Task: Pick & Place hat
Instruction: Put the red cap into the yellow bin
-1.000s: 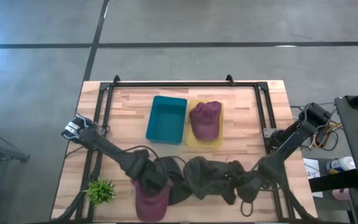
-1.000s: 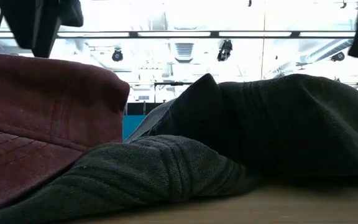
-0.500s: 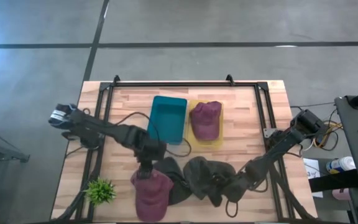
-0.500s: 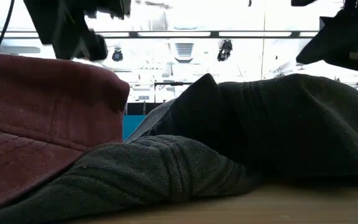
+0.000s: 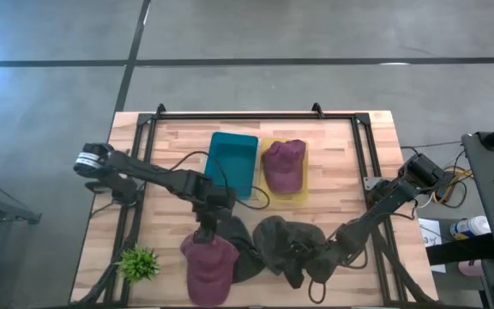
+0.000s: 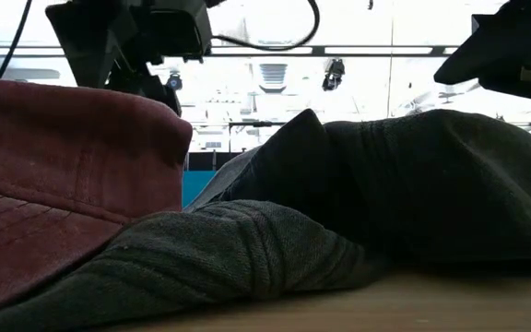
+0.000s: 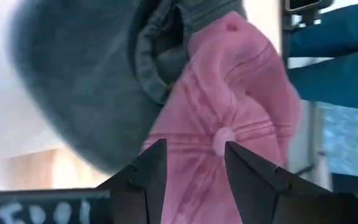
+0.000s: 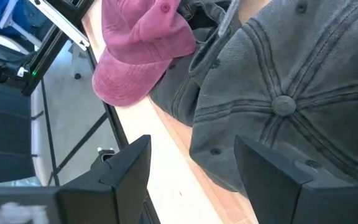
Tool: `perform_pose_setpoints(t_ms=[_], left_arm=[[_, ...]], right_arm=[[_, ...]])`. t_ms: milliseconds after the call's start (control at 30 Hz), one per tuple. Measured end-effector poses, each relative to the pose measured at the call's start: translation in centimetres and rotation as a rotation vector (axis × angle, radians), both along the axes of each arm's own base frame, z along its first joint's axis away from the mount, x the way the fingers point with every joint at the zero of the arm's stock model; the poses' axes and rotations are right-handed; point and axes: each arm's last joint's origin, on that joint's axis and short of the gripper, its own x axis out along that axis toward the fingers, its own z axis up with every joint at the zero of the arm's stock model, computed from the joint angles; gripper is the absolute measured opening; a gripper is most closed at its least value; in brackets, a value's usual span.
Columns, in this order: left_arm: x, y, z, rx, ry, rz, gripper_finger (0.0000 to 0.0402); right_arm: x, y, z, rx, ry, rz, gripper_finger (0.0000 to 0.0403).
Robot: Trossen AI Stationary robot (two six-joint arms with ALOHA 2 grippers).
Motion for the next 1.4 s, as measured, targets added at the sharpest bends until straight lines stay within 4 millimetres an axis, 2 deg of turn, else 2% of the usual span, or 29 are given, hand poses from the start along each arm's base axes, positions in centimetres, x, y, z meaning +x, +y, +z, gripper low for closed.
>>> perform_pose_setpoints(t_ms=[100, 300, 600, 900, 1000, 1167, 1200, 1300, 1400], left_arm=[[0.3, -0.2, -0.8, -0.056, 0.042, -0.012, 0.0153], [0.5, -0.3, -2.0, -0.063, 0.089, -0.014, 0.0153], [1.1, -0.6, -2.5, -0.118, 0.088, -0.025, 0.0153], [1.6, -1.2, -3.2, -0.287, 0.143, -0.053, 0.0149], [1.6, -1.3, -3.3, -0.299, 0.160, -0.055, 0.0126], [1.5, -1.3, -3.2, -0.299, 0.148, -0.067, 0.0036], [1.5, -1.3, -3.2, -0.299, 0.148, -0.068, 0.0028], [1.5, -1.3, -2.9, -0.331, 0.157, -0.081, 0.0028], [1.7, -1.3, -1.5, -0.356, 0.153, -0.089, 0.0028]], right_arm=[[0.0, 0.0, 0.0, -0.001, 0.001, 0.000, 0.0224], [0.0, 0.0, 0.0, 0.000, 0.002, -0.002, 0.0224], [-0.1, -0.1, -0.2, -0.011, 0.021, -0.006, 0.0224], [-0.2, -0.2, -0.3, -0.011, 0.027, -0.011, 0.0224], [-0.2, -0.2, -0.3, -0.013, 0.027, -0.011, 0.0224], [-0.4, -0.3, 0.3, -0.040, -0.009, -0.033, 0.0224], [-0.5, -0.4, 0.5, -0.043, -0.015, -0.029, 0.0224], [-0.8, -0.5, 1.3, -0.042, -0.029, -0.021, 0.0224], [-1.4, -0.7, 2.5, -0.044, -0.045, -0.003, 0.0224]])
